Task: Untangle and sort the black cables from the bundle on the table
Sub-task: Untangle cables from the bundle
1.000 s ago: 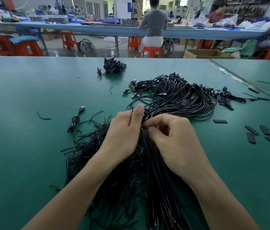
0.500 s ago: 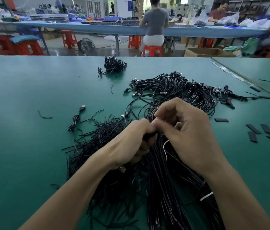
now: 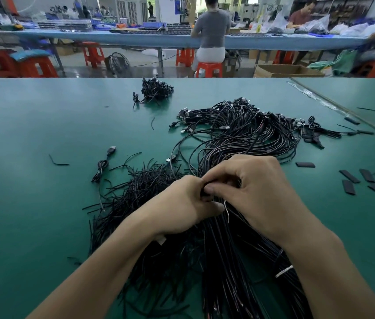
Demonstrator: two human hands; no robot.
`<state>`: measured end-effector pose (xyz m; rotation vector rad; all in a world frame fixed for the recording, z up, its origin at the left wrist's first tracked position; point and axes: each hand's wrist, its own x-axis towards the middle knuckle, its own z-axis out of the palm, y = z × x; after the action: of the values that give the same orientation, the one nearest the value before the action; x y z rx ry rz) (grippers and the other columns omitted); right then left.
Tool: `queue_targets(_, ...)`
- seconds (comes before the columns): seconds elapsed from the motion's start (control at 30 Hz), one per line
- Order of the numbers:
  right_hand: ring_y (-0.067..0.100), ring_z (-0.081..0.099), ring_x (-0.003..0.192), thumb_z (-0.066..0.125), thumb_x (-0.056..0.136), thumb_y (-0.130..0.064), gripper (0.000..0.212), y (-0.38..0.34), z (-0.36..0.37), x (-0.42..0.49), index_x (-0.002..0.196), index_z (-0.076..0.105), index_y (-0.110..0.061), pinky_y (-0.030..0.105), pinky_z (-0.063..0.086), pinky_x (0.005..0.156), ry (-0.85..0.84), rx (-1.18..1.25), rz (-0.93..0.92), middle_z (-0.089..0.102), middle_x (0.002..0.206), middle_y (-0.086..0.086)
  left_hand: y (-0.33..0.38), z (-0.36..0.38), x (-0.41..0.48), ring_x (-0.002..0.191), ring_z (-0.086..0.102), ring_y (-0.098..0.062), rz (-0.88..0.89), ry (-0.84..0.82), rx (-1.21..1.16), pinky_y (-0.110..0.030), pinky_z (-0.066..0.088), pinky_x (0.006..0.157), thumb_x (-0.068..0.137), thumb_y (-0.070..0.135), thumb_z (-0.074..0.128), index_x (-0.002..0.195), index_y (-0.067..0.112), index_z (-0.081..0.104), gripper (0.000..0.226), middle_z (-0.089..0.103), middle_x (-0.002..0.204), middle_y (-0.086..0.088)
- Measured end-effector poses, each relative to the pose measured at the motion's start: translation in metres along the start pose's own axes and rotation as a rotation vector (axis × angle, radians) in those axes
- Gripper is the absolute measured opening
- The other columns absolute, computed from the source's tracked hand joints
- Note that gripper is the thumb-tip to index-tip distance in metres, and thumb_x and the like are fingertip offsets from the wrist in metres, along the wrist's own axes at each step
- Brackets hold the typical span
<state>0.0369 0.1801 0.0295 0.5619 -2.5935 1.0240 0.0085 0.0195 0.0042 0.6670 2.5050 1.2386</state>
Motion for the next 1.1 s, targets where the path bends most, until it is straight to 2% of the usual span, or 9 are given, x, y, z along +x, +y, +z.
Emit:
queue_targets(0.1, 0.005, 0.061, 0.082, 0.078, 0.082, -0.022, 0.009, 0.000, 0.001, -0.001, 0.087, 0.078, -0.030, 0.034, 0.052, 0.078, 0.006, -0.018, 0.019, 0.062, 0.085, -0.012, -0.001, 0.000, -0.001, 0.047, 0.028, -0.010, -0.024, 0.017, -0.018, -0.027, 0.025, 0.050, 0.090, 0.023, 0.070, 0.059, 0.019, 0.039, 0.043, 0.030, 0.048, 0.012)
queue_targets(0.27, 0.020, 0.061, 0.084, 0.064, 0.092, -0.034, 0.007, -0.008, 0.009, -0.001, 0.090, 0.069, -0.030, 0.045, 0.051, 0.077, 0.002, -0.156, 0.019, 0.055, 0.093, -0.012, 0.002, -0.001, -0.002, 0.050, 0.031, -0.014, -0.042, 0.033, -0.167, -0.029, 0.026, 0.049, 0.087, 0.016, 0.071, 0.068, 0.000, 0.050, 0.033, 0.035, 0.056, -0.001)
queue_targets(0.4, 0.017, 0.059, 0.084, 0.054, 0.094, -0.036, 0.014, -0.009, 0.019, -0.001, 0.092, 0.065, -0.027, 0.045, 0.051, 0.074, 0.129, -0.131, 0.042, 0.053, 0.095, -0.013, 0.010, -0.001, -0.002, 0.040, 0.026, -0.007, -0.079, 0.117, -0.439, -0.017, 0.020, 0.038, 0.080, 0.004, 0.062, 0.060, 0.023, 0.050, 0.031, 0.033, 0.049, 0.007)
queue_targets(0.57, 0.005, 0.056, 0.083, 0.062, 0.095, -0.021, 0.016, -0.001, 0.029, 0.000, 0.083, 0.061, -0.032, 0.034, 0.050, 0.077, 0.274, 0.090, 0.141, 0.057, 0.090, -0.015, 0.013, 0.002, 0.001, 0.046, 0.022, -0.010, -0.041, 0.152, -0.767, -0.021, 0.022, 0.040, 0.077, 0.030, 0.050, 0.066, 0.026, 0.040, 0.015, 0.028, 0.061, 0.006)
queue_targets(0.67, 0.005, 0.062, 0.075, 0.061, 0.097, -0.022, 0.013, -0.001, 0.034, 0.003, 0.086, 0.067, -0.024, 0.030, 0.052, 0.069, 0.268, 0.275, 0.213, 0.067, 0.083, -0.007, 0.007, 0.007, 0.005, 0.048, 0.033, -0.010, 0.008, 0.352, -0.538, -0.028, 0.031, 0.046, 0.089, 0.053, 0.046, 0.070, 0.030, 0.042, 0.030, 0.036, 0.060, 0.008)
queue_targets(0.73, 0.010, 0.055, 0.061, 0.060, 0.098, -0.026, 0.017, 0.001, 0.036, 0.003, 0.085, 0.068, -0.020, 0.040, 0.048, 0.057, 0.233, 0.448, 0.299, 0.067, 0.069, -0.003, 0.004, 0.008, 0.007, 0.052, 0.040, -0.010, 0.122, 0.462, -0.325, -0.033, 0.037, 0.051, 0.094, 0.048, 0.046, 0.075, 0.031, 0.046, 0.026, 0.044, 0.059, 0.010)
queue_targets(0.8, 0.010, 0.043, 0.056, 0.060, 0.098, -0.029, 0.022, 0.003, 0.034, 0.003, 0.079, 0.066, -0.018, 0.033, 0.038, 0.049, 0.202, 0.578, 0.373, 0.055, 0.060, -0.006, 0.000, 0.007, 0.007, 0.058, 0.044, -0.006, 0.252, 0.521, -0.171, -0.025, 0.039, 0.056, 0.097, 0.041, 0.049, 0.084, 0.028, 0.052, 0.018, 0.051, 0.066, 0.013)
queue_targets(0.93, 0.012, 0.041, 0.059, 0.061, 0.096, -0.028, 0.021, 0.005, 0.027, 0.004, 0.078, 0.066, -0.017, 0.024, 0.034, 0.054, 0.072, 0.837, 0.465, 0.053, 0.063, -0.002, -0.006, -0.003, 0.007, 0.085, 0.046, -0.003, 0.375, 0.653, 0.057, -0.015, 0.037, 0.073, 0.094, 0.044, 0.057, 0.101, 0.034, 0.062, 0.014, 0.044, 0.090, 0.020)
queue_targets(1.1, 0.009, 0.047, 0.062, 0.064, 0.086, -0.026, 0.016, 0.005, 0.018, 0.003, 0.071, 0.066, -0.021, 0.020, 0.038, 0.054, -0.029, 1.032, 0.399, 0.054, 0.064, -0.004, -0.005, -0.017, 0.002, 0.079, 0.062, -0.006, 0.556, 0.638, 0.237, -0.035, 0.052, 0.065, 0.096, 0.041, 0.060, 0.114, 0.036, 0.063, 0.019, 0.065, 0.091, 0.017)
